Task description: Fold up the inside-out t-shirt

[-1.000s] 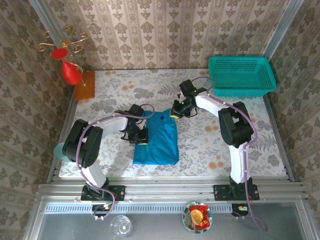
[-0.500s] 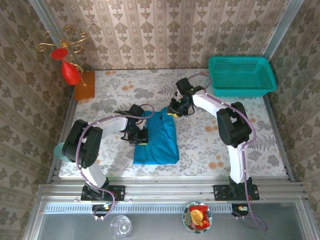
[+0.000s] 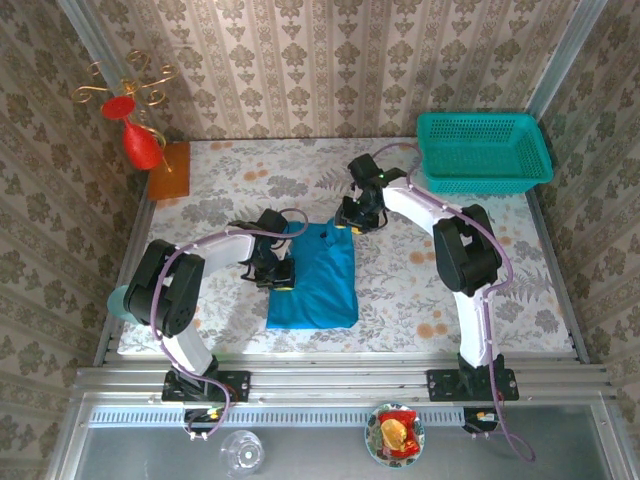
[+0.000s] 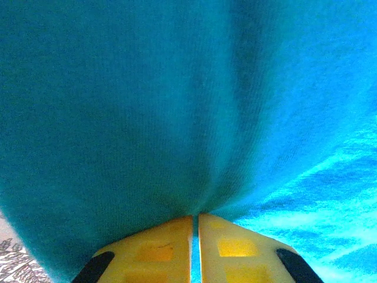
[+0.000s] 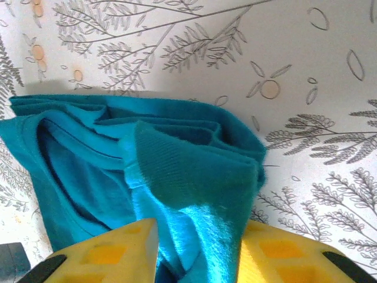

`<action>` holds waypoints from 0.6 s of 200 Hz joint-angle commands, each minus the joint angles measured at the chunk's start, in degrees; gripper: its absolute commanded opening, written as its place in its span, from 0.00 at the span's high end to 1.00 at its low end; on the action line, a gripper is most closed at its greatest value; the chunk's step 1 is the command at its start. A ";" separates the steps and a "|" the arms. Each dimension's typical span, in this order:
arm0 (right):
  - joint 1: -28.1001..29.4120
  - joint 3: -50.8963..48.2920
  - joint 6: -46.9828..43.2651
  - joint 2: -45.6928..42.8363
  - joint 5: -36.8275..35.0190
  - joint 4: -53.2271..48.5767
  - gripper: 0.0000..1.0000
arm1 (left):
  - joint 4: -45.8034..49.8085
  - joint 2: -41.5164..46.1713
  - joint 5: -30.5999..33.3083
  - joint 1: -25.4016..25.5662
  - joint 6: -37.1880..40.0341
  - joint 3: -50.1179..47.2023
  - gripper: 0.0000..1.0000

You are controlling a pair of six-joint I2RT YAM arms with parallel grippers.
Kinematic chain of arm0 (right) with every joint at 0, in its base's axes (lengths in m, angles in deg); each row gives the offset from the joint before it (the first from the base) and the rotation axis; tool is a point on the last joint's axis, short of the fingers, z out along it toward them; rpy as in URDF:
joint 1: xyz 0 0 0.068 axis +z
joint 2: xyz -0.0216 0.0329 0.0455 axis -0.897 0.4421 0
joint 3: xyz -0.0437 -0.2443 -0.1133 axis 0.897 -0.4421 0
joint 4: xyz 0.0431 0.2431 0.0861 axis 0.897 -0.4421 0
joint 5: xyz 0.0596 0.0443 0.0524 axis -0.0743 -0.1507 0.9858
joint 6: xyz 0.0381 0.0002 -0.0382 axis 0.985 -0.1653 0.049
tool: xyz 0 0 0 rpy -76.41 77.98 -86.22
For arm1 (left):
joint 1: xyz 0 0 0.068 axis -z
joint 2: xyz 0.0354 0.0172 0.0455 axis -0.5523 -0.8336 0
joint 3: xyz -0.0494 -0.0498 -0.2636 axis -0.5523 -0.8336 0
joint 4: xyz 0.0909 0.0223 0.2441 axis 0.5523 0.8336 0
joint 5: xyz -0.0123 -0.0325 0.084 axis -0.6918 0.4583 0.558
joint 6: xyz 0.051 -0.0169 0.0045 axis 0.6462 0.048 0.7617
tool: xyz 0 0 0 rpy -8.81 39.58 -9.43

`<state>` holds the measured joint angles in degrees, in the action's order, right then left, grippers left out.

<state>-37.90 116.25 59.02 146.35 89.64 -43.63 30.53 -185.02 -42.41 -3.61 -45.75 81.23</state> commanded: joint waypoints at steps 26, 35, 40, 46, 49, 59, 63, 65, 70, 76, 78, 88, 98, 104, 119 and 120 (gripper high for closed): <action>2.65 4.73 -1.24 0.03 -5.31 -5.90 0.61 | 3.70 0.36 2.07 -0.12 0.10 -0.43 0.87; 2.85 4.78 -1.24 0.16 -5.28 -5.84 0.62 | 3.83 0.35 2.06 -0.12 0.16 -0.42 0.87; 2.87 4.74 -1.24 0.44 -5.04 -5.55 0.62 | 3.84 0.35 2.06 -0.12 0.11 -0.42 0.87; 2.87 4.72 -1.24 0.85 -4.38 -5.35 0.63 | 3.80 0.35 2.06 -0.12 0.05 -0.48 0.87; 2.83 4.76 -1.24 1.08 -4.01 -5.24 0.63 | 3.85 0.35 2.06 -0.16 0.03 -0.50 0.87; 2.64 4.77 -1.13 1.91 -3.35 -4.72 0.66 | 3.81 0.35 1.98 -0.12 0.03 -0.44 0.87; 2.49 4.68 -1.07 2.26 -3.12 -4.49 0.68 | 3.80 0.35 1.98 -0.12 0.03 -0.44 0.87; 2.45 4.63 -1.02 2.49 -2.98 -4.33 0.70 | 3.81 0.31 1.98 -0.12 0.05 -0.45 0.87; 2.15 4.52 -0.91 2.85 -2.46 -3.90 0.75 | 3.83 0.31 1.93 -0.12 0.06 -0.47 0.87; 1.73 4.32 -0.69 3.24 -1.54 -3.24 0.81 | 3.87 0.35 1.97 -0.12 0.03 -0.52 0.87; 1.58 4.21 -0.64 3.41 -1.02 -2.96 0.83 | 3.85 0.35 1.98 -0.12 0.01 -0.51 0.87; 0.75 3.08 -0.08 3.61 1.56 -0.39 0.93 | 3.82 0.35 1.98 -0.12 -0.04 -0.59 0.87; -0.33 1.66 0.70 3.74 3.38 2.53 0.98 | 3.85 0.22 1.89 -0.12 -0.05 -0.80 0.87; -1.07 1.00 1.12 4.13 4.15 3.88 1.00 | 3.81 0.18 1.95 -0.12 -0.01 -0.93 0.87; -2.71 0.55 1.44 5.83 6.26 5.01 1.00 | 3.94 -0.02 1.98 -0.12 0.05 -1.29 0.87; -2.77 0.55 1.46 5.95 6.40 5.04 1.00 | 3.90 -0.01 1.98 -0.12 0.04 -1.34 0.87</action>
<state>-38.05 118.13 59.29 149.60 91.12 -42.49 30.66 -185.02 -42.39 -3.61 -45.75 81.23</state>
